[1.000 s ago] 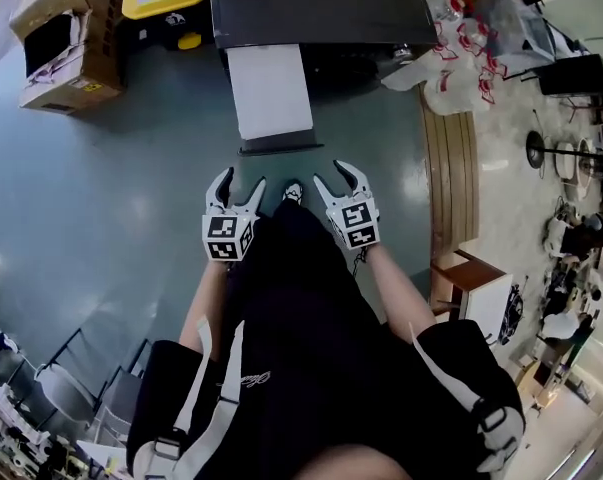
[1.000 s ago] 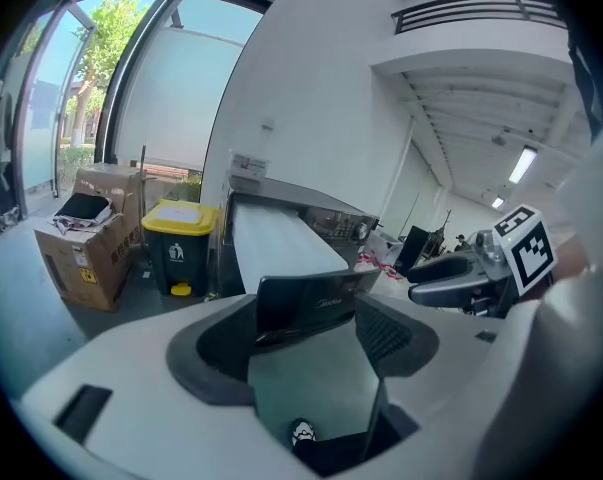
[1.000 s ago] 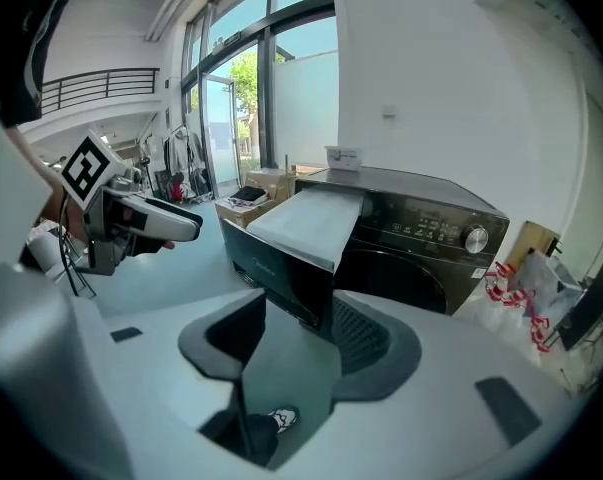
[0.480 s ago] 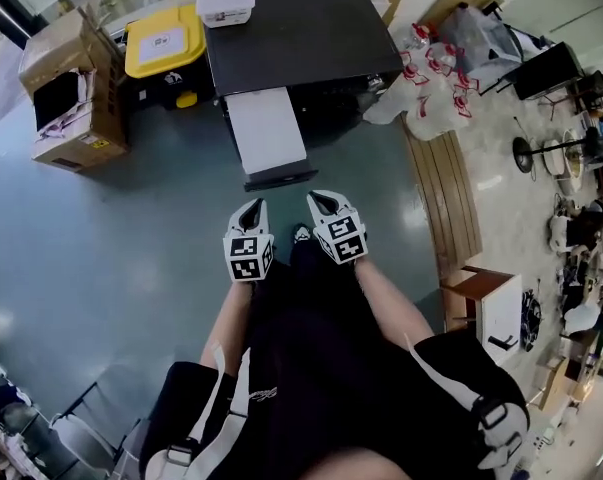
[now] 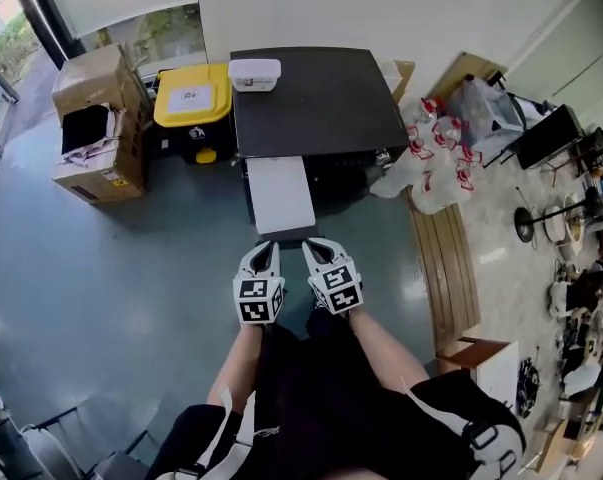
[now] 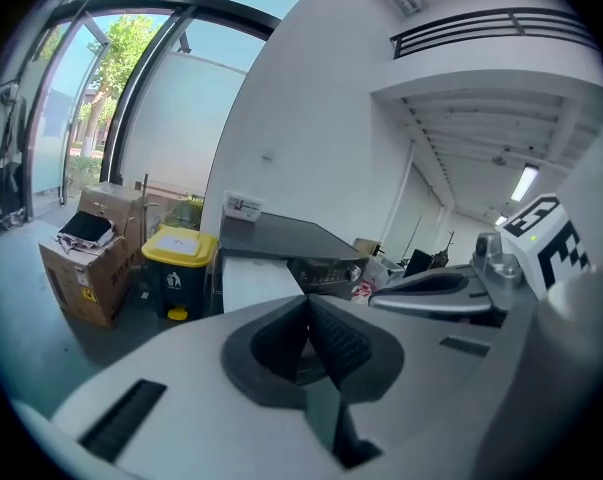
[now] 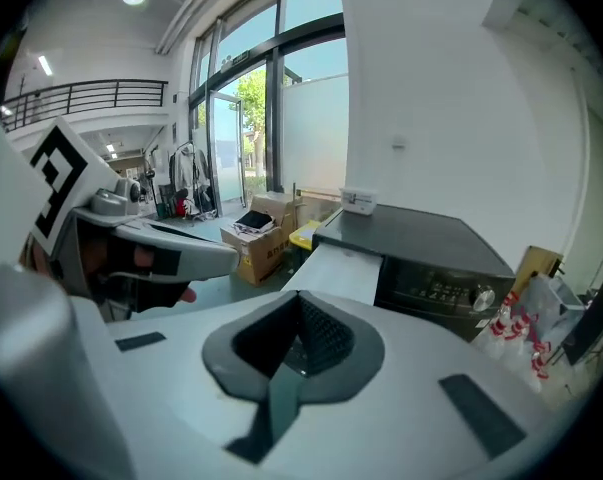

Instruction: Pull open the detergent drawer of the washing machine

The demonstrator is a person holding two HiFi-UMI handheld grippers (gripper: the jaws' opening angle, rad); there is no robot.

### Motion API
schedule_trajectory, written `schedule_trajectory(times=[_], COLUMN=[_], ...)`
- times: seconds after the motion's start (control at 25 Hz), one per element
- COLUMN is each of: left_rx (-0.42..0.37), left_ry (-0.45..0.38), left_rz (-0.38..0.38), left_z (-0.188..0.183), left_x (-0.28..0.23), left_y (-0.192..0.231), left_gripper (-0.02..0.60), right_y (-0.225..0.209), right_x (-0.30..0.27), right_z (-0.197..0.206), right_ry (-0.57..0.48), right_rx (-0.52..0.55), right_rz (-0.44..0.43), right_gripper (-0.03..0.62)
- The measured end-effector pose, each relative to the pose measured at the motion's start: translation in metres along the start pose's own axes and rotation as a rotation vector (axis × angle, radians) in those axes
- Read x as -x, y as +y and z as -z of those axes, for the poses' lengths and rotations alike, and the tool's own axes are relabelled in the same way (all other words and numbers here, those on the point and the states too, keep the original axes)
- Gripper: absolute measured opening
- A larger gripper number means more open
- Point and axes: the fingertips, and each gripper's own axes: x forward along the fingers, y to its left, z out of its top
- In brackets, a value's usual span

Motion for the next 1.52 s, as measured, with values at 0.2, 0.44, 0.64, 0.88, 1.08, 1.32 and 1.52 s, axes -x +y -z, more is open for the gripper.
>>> schedule_trajectory(times=[0.2, 0.44, 0.64, 0.88, 1.08, 1.32, 1.52], left_rx=[-0.018, -0.055, -0.128, -0.196, -0.229, -0.241, -0.245], left_ry=[-0.086, -0.241, -0.357, -0.464, -0.472, -0.496, -0.48], left_rz=[-0.012, -0.017, -0.046, -0.053, -0.09, -0.096, -0.101], left_z=[-0.054, -0.127, -0.179, -0.223, -0.237, -0.244, -0.237], left_x=[0.018, 0.028, 0.034, 0.031, 0.041, 0.038, 0.03], left_y=[-0.015, -0.05, -0.077, -0.104, -0.108, -0.111, -0.111], left_gripper=[0.02, 0.02, 0.02, 0.02, 0.02, 0.02, 0.02], right_y=[-0.007, -0.035, -0.057, -0.094, -0.106, -0.116, -0.122], right_x=[0.02, 0.057, 0.083, 0.109, 0.126, 0.13, 0.121], right_z=[-0.062, -0.126, -0.163, -0.192, -0.206, -0.212, -0.201], right_ry=[-0.086, -0.207, -0.293, -0.396, -0.44, -0.484, -0.471], right_rx=[0.015, 0.065, 0.1, 0.087, 0.105, 0.096, 0.069], right_rz=[-0.024, -0.024, -0.007, 0.009, 0.037, 0.041, 0.048], right_gripper=[0.009, 0.009, 0.009, 0.009, 0.009, 0.009, 0.009])
